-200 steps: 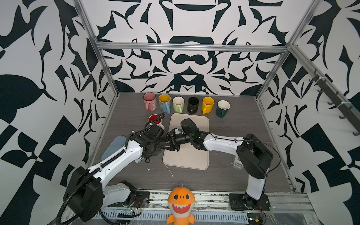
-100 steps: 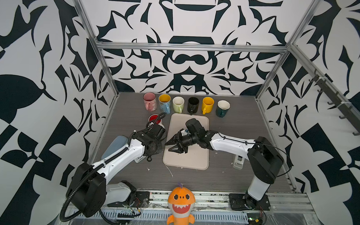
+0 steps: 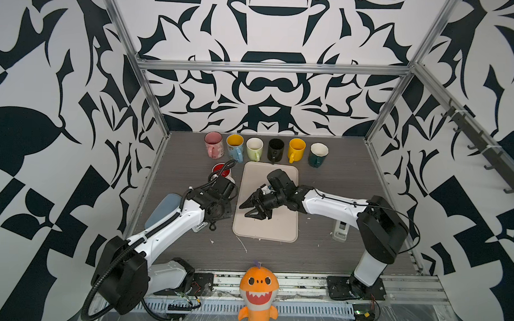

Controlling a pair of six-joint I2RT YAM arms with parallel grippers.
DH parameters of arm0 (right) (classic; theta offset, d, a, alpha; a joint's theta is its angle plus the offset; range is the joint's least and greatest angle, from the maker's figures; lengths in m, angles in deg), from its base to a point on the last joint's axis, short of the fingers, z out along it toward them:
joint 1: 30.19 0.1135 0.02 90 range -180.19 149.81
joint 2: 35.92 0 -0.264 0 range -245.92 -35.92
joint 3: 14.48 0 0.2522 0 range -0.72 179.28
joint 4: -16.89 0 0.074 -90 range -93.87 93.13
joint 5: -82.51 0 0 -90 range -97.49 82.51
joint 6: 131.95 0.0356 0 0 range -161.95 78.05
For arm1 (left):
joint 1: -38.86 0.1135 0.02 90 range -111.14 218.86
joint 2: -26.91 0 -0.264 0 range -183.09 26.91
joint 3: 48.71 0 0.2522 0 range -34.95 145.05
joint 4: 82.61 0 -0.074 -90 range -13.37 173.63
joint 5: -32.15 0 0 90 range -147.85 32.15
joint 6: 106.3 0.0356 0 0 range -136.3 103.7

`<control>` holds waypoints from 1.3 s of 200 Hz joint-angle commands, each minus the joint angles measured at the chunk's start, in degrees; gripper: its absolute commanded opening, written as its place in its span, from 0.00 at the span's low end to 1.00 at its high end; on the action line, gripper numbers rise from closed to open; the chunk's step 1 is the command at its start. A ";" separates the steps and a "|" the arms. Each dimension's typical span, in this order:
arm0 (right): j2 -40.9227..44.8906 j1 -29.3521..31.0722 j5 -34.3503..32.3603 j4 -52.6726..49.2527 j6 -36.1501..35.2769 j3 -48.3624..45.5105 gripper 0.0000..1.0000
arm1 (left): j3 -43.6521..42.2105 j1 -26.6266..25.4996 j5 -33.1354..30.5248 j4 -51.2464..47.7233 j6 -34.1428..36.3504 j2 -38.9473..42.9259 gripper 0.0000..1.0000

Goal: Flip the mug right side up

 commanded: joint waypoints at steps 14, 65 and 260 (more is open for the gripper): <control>6.45 -2.62 -0.59 -3.75 -6.26 1.47 0.43 | 5.87 -0.27 -3.95 -7.92 0.72 8.76 0.73; 15.92 -12.11 -14.48 -38.99 -36.05 18.29 0.54 | 10.90 -0.10 -21.08 -6.30 10.74 22.27 0.99; 24.23 -35.64 -78.26 0.12 -78.16 -20.41 1.00 | -27.39 38.13 -10.03 69.70 27.36 0.15 0.99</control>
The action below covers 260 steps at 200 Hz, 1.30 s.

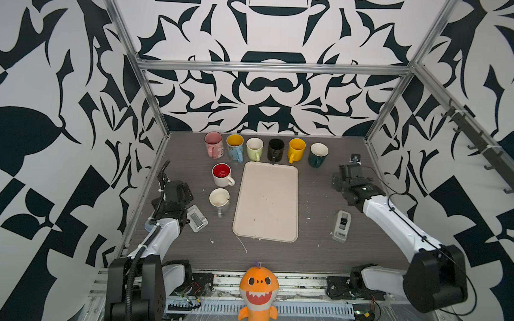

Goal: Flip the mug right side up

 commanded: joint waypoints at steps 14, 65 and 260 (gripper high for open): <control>-3.67 -0.89 -1.83 22.16 -5.92 -7.09 1.00 | -0.76 0.72 5.64 13.35 1.62 -5.28 1.00; -12.76 -0.89 -0.32 43.21 -10.61 -15.51 1.00 | -1.24 0.78 12.30 22.53 5.10 -10.07 1.00; -15.73 -0.67 9.66 74.41 -14.92 -30.15 1.00 | -4.03 0.80 16.77 43.69 6.57 -22.99 1.00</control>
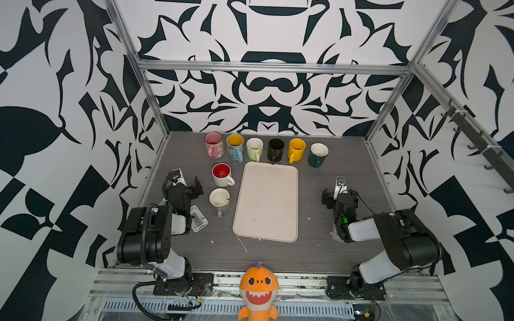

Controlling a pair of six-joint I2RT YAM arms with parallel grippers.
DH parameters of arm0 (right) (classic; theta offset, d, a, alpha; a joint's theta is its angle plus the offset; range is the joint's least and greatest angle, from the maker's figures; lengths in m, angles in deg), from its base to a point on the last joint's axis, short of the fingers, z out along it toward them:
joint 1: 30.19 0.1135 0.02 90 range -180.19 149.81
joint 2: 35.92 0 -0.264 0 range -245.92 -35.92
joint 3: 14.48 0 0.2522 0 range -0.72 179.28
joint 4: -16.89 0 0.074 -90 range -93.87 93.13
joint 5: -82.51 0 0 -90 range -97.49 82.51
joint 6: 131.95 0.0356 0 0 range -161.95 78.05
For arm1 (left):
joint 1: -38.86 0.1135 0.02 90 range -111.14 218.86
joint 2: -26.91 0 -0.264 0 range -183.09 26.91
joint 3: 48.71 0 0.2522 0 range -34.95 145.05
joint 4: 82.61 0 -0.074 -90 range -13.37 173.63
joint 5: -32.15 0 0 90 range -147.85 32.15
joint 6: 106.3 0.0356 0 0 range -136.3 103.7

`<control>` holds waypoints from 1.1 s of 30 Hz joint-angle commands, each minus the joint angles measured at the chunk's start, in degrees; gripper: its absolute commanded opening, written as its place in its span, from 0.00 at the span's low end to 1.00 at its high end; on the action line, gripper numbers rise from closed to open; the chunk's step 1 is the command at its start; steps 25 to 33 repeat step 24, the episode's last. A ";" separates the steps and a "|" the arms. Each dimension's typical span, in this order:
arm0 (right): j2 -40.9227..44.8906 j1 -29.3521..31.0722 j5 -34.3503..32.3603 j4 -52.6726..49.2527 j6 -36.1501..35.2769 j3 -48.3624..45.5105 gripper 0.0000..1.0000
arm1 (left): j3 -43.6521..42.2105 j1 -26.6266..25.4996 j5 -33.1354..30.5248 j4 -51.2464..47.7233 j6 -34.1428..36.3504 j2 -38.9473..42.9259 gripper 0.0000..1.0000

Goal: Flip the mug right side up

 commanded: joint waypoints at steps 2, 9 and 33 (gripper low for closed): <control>0.67 -0.93 -0.21 -0.51 1.76 2.60 1.00 | 1.71 0.29 0.25 -4.70 -0.76 0.16 1.00; 1.19 -2.33 -3.57 -1.86 4.38 2.84 1.00 | 1.91 0.33 0.01 -5.49 -1.06 0.32 1.00; 1.07 -2.95 -1.35 -2.92 4.43 3.43 1.00 | 2.00 0.33 0.18 -5.66 -0.98 0.40 0.99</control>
